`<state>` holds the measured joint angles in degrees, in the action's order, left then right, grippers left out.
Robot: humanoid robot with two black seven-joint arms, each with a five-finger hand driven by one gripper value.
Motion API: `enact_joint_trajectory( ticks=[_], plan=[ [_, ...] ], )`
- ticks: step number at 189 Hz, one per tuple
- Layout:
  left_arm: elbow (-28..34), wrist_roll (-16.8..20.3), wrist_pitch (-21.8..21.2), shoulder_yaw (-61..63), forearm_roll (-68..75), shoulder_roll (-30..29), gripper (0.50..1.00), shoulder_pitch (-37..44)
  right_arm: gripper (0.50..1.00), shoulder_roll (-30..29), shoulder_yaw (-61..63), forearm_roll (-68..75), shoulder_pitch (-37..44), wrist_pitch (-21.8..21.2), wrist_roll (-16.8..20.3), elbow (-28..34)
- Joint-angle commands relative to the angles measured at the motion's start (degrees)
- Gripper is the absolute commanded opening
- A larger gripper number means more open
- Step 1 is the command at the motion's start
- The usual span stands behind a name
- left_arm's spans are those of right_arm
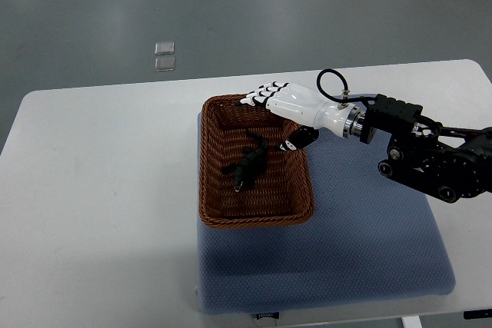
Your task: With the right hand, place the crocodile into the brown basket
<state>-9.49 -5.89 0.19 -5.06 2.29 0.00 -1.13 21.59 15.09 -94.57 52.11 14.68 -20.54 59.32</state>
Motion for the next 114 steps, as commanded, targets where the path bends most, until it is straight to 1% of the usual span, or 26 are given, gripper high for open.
enact_joint_trajectory(
  ticks=[1, 27, 47, 59, 68, 86, 90, 102, 114],
  plan=[
    [0.0, 0.0, 0.0, 0.0, 0.0, 0.0, 1.000, 0.0, 0.915, 1.0, 6.7, 0.4, -2.9, -0.4, 0.1, -0.1],
    [0.0, 0.0, 0.0, 0.0, 0.0, 0.0, 1.000, 0.0, 0.915, 1.0, 14.7, 0.5, -5.6, -0.8, 0.2, -0.6],
    [0.0, 0.0, 0.0, 0.0, 0.0, 0.0, 1.000, 0.1, 0.913, 0.3, 21.9, 3.6, -7.5, -1.9, 0.6, -3.6],
    [0.0, 0.0, 0.0, 0.0, 0.0, 0.0, 1.000, 0.0, 0.913, -0.1, 25.4, 8.6, -8.5, -4.4, 1.4, -5.0],
    [0.0, 0.0, 0.0, 0.0, 0.0, 0.0, 1.000, 0.0, 0.913, -0.2, 27.5, 13.9, -9.1, -7.3, 1.9, -6.0],
    [0.0, 0.0, 0.0, 0.0, 0.0, 0.0, 1.000, 0.0, 0.915, 0.2, 30.4, 23.7, -10.5, -12.4, 2.3, -8.2],
    [0.0, 0.0, 0.0, 0.0, 0.0, 0.0, 1.000, 0.0, 0.913, 0.2, 30.8, 24.7, -10.7, -12.8, 2.3, -8.4],
    [0.0, 0.0, 0.0, 0.0, 0.0, 0.0, 1.000, 0.0, 0.915, 0.2, 33.3, 30.0, -11.2, -15.9, 2.7, -9.9],
    [0.0, 0.0, 0.0, 0.0, 0.0, 0.0, 1.000, 0.0, 0.915, 0.1, 37.0, 34.5, -12.0, -19.1, 3.9, -11.0]
  ],
)
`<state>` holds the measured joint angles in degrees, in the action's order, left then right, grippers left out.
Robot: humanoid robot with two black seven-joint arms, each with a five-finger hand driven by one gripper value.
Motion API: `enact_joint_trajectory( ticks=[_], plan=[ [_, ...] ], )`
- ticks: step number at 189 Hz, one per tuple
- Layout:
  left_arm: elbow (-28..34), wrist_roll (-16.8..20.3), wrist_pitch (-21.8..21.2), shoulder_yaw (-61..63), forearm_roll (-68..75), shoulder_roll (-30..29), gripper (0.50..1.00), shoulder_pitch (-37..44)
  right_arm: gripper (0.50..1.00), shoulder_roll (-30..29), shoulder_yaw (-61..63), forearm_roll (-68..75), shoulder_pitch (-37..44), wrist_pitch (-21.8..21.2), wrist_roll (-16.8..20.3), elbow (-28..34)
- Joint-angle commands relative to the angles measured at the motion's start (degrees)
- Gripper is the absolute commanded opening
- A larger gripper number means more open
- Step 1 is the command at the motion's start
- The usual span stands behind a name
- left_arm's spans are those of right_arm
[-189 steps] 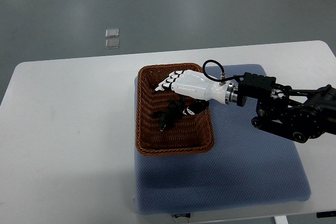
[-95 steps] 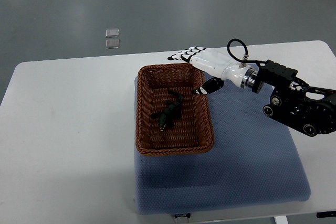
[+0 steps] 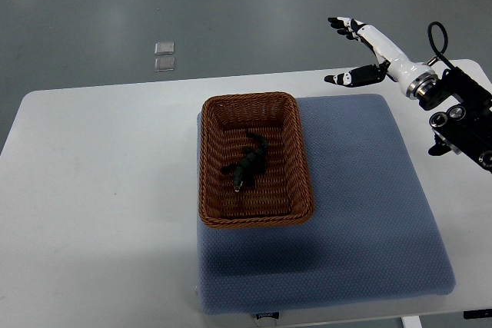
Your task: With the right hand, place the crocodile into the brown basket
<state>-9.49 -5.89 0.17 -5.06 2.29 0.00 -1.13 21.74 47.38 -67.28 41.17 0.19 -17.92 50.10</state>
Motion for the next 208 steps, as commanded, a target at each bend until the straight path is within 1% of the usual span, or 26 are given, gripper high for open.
enact_joint_trajectory(
  ticks=[1, 4, 13, 15, 21, 25, 35, 55, 73, 120, 129, 157, 208],
  plan=[
    [0.0, 0.0, 0.0, 0.0, 0.0, 0.0, 1.000, 0.0, 0.915, 0.0, 5.4, 7.8, -1.3, -5.3, 1.5, -1.9],
    [0.0, 0.0, 0.0, 0.0, 0.0, 0.0, 1.000, 0.0, 0.915, 0.0, 6.1, 8.3, -1.5, -5.7, 1.8, -2.0],
    [0.0, 0.0, 0.0, 0.0, 0.0, 0.0, 1.000, 0.1, 0.915, -0.2, 10.2, 10.3, -2.7, -9.4, 3.1, -2.5],
    [0.0, 0.0, 0.0, 0.0, 0.0, 0.0, 1.000, 0.1, 0.915, -0.2, 10.2, 10.3, -2.7, -9.4, 3.2, -2.5],
    [0.0, 0.0, 0.0, 0.0, 0.0, 0.0, 1.000, 0.0, 0.915, -0.4, 12.7, 10.8, -3.3, -11.5, 4.0, -2.5],
    [0.0, 0.0, 0.0, 0.1, 0.0, 0.0, 1.000, 0.0, 0.915, -0.8, 15.4, 10.9, -4.1, -13.5, 4.8, -2.6],
    [0.0, 0.0, 0.0, 0.1, 0.0, 0.0, 1.000, 0.0, 0.915, -2.1, 20.0, 10.8, -5.6, -16.5, 6.0, -2.6],
    [0.0, 0.0, 0.0, 0.1, 0.0, 0.0, 1.000, 0.0, 0.915, -4.9, 28.1, 10.4, -7.4, -19.3, 7.9, -3.7],
    [0.0, 0.0, 0.0, 0.0, 0.0, 0.0, 1.000, 0.0, 0.915, -6.9, 32.8, 10.5, -7.9, -19.3, 9.1, -5.7],
    [0.0, 0.0, 0.0, 0.1, 0.0, 0.0, 1.000, 0.0, 0.917, -9.0, 36.6, 10.9, -9.1, -18.6, 9.1, -10.6],
    [0.0, 0.0, 0.0, 0.0, 0.0, 0.0, 1.000, 0.1, 0.930, -9.3, 37.1, 11.0, -9.3, -18.4, 9.1, -11.2],
    [0.0, 0.0, 0.0, 0.0, 0.0, 0.0, 1.000, 0.0, 0.930, -11.3, 38.7, 11.0, -10.3, -17.4, 8.7, -11.3],
    [0.0, 0.0, 0.0, 0.1, 0.0, 0.0, 1.000, 0.0, 0.930, -11.9, 40.3, 11.1, -10.5, -17.4, 8.7, -11.3]
  ],
)
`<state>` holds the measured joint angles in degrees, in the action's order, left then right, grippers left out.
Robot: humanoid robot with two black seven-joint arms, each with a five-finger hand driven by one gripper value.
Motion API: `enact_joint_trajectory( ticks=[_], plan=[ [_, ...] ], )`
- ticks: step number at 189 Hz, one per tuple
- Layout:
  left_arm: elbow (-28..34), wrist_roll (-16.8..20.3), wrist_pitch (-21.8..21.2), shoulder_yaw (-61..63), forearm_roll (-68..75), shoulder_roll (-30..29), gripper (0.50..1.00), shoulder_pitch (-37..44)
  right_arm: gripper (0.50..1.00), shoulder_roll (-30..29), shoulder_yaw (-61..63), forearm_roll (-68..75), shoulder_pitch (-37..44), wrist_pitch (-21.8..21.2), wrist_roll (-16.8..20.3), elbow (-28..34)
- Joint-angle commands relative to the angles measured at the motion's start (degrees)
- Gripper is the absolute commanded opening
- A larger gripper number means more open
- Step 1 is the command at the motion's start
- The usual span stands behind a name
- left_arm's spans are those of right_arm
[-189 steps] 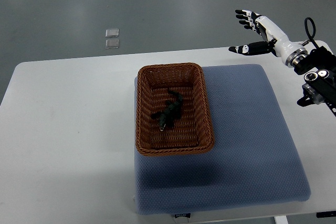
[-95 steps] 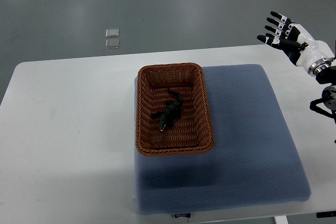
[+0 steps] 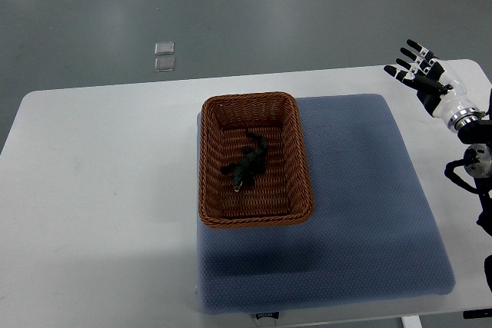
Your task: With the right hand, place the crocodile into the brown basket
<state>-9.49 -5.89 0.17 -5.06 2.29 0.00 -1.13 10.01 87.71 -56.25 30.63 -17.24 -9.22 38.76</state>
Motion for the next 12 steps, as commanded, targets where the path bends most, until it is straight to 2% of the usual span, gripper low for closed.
enact_joint_trajectory(
  ticks=[1, 12],
  plan=[
    [0.0, 0.0, 0.0, 0.1, 0.0, 0.0, 1.000, 0.0, 0.930, -0.2, 0.0, 0.1, 0.0, 0.0, 0.0, 0.0],
    [0.0, 0.0, 0.0, 0.1, 0.0, 0.0, 1.000, 0.1, 0.930, -0.3, 0.0, 0.1, 0.0, 0.0, 0.0, 0.0]
  ],
)
